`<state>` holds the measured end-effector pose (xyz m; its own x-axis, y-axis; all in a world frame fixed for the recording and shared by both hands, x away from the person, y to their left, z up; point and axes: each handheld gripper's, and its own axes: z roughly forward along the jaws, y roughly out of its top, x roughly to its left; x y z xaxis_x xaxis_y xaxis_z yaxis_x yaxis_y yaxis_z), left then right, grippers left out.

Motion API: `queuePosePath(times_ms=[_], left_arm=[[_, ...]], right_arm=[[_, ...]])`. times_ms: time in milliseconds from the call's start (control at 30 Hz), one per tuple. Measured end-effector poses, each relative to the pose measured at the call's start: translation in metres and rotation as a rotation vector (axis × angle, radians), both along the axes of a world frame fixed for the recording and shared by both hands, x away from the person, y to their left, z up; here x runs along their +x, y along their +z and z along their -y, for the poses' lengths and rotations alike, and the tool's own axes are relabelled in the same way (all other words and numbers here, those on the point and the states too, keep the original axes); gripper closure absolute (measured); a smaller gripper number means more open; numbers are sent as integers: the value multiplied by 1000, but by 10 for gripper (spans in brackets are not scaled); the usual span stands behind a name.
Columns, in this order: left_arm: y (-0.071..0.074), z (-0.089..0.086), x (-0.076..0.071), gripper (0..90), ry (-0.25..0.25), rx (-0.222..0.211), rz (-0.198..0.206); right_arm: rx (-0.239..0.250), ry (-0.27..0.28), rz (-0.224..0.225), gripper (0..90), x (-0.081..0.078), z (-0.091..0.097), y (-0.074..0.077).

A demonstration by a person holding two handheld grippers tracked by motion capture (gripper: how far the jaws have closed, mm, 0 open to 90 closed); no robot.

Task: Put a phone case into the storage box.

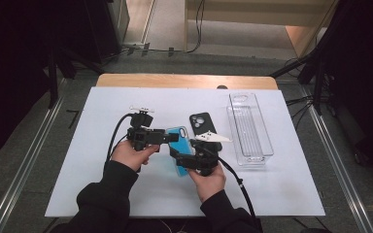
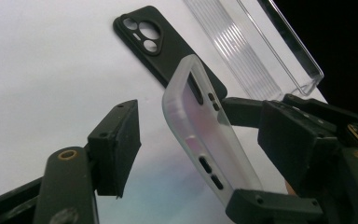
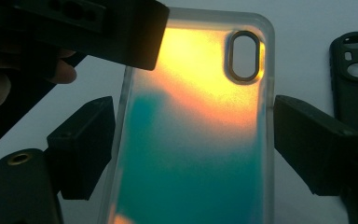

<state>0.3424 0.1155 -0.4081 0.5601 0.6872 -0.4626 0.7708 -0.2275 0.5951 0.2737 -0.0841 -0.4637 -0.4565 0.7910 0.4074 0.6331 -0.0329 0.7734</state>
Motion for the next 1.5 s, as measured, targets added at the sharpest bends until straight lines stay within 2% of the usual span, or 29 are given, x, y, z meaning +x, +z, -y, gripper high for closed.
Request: queuePosePath(times_ms=[133,267,300,400,467,500,533,567,600,767,967,1033,1100,1167,1200,1233,1300,1333,1367,1400,1433,1500], left_arm=[[-1,1,1,359,9,-2,0],[-2,0,3,410,24,0,-21],[-2,0,3,410,36,-12,-23],[-2,-2,4,526,57,-31,-19],[-2,-3,5,610,55,-44,-33],[-3,-4,5,640,52,-64,-46],[-3,-4,5,674,52,-64,-46],[-3,-5,5,674,47,-83,-47],[-3,-6,4,754,50,-98,-48],[-2,-8,4,788,62,-159,-73],[0,-8,2,811,66,-163,-76],[1,-9,1,812,66,-170,-80],[1,-9,1,812,69,-172,-75],[2,-9,0,813,72,-172,-71],[2,-9,0,813,71,-175,-68],[4,-9,-1,812,74,-176,-63],[5,-10,-2,812,82,-174,-46],[5,-10,-2,811,82,-174,-46],[6,-11,-2,811,86,-170,-40],[6,-11,-2,811,90,-166,-30],[6,-12,-2,811,90,-161,-22],[7,-12,-3,810,93,-151,-6]], right_arm=[[10,-3,1,142,-1,-3,-1],[22,-12,12,142,-2,-4,-1],[25,-13,14,142,-3,-4,-1],[38,-13,24,142,-4,-5,0],[41,-13,31,142,-5,-5,0],[42,-11,36,142,-5,-5,0],[42,-10,38,142,-5,-5,0],[42,-10,38,142,-5,-5,0],[51,-5,46,141,-5,-5,0],[41,-7,74,141,-6,-7,0],[22,-5,93,138,-5,-9,-1],[6,9,115,134,-4,-8,-2],[1,18,118,132,-4,-8,-1],[0,69,72,76,3,-5,1],[0,69,72,76,3,-5,1],[8,85,60,6,6,-4,2],[6,119,46,0,13,2,7],[6,119,46,0,13,2,7],[-5,129,37,0,14,3,9],[-17,174,23,0,16,5,14],[-17,174,23,0,16,5,14],[-43,210,22,0,18,7,18]])
